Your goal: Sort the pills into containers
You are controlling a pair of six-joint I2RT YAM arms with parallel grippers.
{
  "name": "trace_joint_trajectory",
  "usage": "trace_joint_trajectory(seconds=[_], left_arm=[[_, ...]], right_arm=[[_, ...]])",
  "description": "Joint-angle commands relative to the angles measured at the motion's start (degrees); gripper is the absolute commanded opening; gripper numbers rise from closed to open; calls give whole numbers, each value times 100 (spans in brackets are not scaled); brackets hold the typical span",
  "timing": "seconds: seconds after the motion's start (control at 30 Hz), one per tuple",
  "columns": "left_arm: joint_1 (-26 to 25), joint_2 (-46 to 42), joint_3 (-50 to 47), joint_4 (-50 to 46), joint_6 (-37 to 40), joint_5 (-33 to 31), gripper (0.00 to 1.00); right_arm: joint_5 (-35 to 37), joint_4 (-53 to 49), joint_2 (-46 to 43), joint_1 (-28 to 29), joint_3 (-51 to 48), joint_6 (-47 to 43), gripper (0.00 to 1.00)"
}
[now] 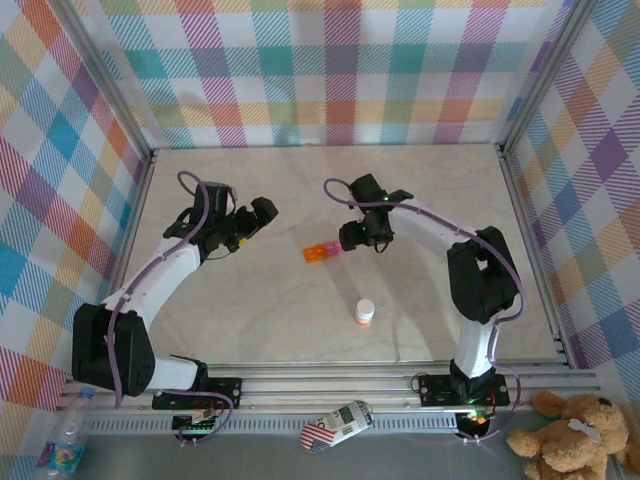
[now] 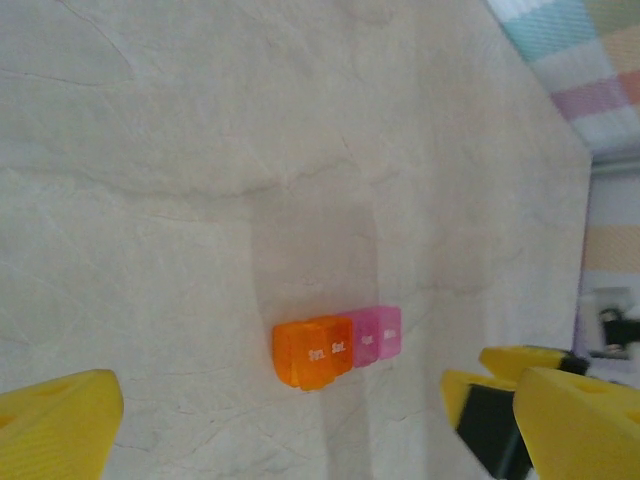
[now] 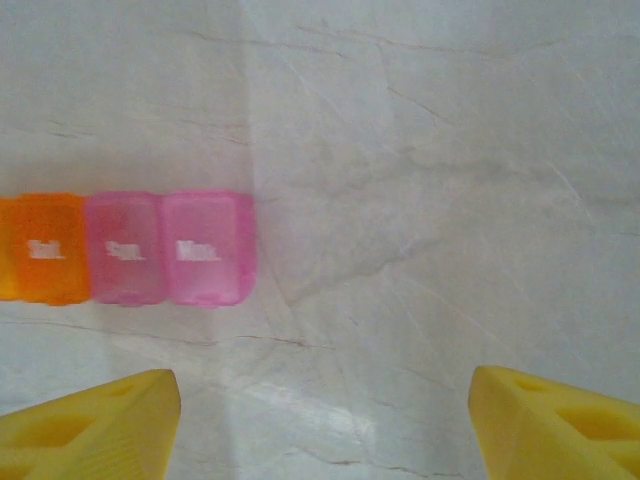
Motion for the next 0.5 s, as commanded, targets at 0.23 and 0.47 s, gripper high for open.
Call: trace_joint_trajectory(seconds=[0.23,0.47], left_arm=[[-748,1005,1015,-1481,1809,-302,100],[-1197,1416,1279,-1862,2275,-992,100]], right_arm=[[-979,239,612,9,606,366,77],[-1071,252,1043,11,817,328,77]])
